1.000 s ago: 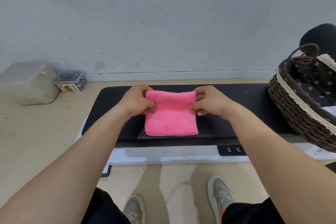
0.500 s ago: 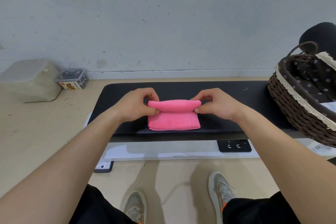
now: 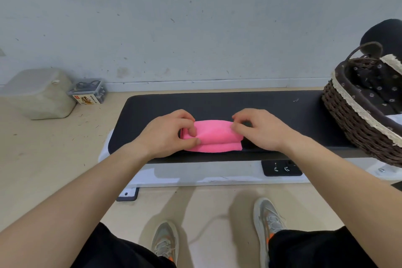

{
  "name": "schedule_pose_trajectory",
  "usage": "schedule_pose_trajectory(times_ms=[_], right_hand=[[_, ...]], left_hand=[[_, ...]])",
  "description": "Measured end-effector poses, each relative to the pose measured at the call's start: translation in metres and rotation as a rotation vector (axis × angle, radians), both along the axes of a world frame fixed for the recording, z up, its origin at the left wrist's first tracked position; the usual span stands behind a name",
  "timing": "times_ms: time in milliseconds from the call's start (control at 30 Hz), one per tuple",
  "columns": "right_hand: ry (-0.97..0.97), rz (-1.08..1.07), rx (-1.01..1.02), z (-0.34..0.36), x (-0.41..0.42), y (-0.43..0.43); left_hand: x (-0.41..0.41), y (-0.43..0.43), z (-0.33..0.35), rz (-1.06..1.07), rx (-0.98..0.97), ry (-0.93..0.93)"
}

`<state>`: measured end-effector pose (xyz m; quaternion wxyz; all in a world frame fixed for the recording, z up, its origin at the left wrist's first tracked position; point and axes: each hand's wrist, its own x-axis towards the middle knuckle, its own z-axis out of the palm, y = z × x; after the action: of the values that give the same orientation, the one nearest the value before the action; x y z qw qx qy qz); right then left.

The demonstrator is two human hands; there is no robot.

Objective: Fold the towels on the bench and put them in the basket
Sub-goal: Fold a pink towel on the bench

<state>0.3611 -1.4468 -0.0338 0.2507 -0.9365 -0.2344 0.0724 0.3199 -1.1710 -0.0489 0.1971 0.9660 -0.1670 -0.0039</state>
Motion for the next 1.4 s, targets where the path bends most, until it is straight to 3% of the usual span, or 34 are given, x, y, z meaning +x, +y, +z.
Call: schedule_pose_trajectory(times_ms=[133, 333, 567, 700, 800, 933, 1100, 1300, 1400], right_hand=[[-0.291, 0.02, -0.09, -0.001, -0.005, 0.039], [-0.227, 0.19, -0.37, -0.025, -0.011, 0.056], [-0.379, 0.211, -0.486, -0.049, -0.025, 0.053], [-0.392, 0.216, -0.498, -0.05, -0.026, 0.054], [-0.408, 0.224, -0.517, -0.048, -0.028, 0.055], [-0.322, 0.139, -0.428, -0.051, -0.027, 0.052], [-0.076, -0.028, -0.214, -0.03, -0.02, 0.04], [-0.108, -0.213, -0.028, -0.007, -0.003, 0.065], [-0.162, -0.244, -0.12, -0.027, 0.0, 0.076]], left_hand=[[0.003, -0.007, 0.002, 0.004, 0.084, -0.037], [0.008, -0.003, -0.003, -0.012, 0.094, -0.019], [0.019, 0.001, -0.004, 0.176, -0.222, 0.109], [0.033, -0.027, 0.003, 0.385, 0.003, -0.008], [0.046, -0.054, 0.001, 0.455, 0.018, -0.074], [0.051, -0.064, -0.025, 0.442, 0.044, 0.03], [0.051, -0.063, -0.043, 0.438, 0.113, -0.034], [0.043, -0.07, -0.04, 0.445, 0.24, -0.061], [0.041, -0.071, -0.04, 0.45, 0.281, -0.077]])
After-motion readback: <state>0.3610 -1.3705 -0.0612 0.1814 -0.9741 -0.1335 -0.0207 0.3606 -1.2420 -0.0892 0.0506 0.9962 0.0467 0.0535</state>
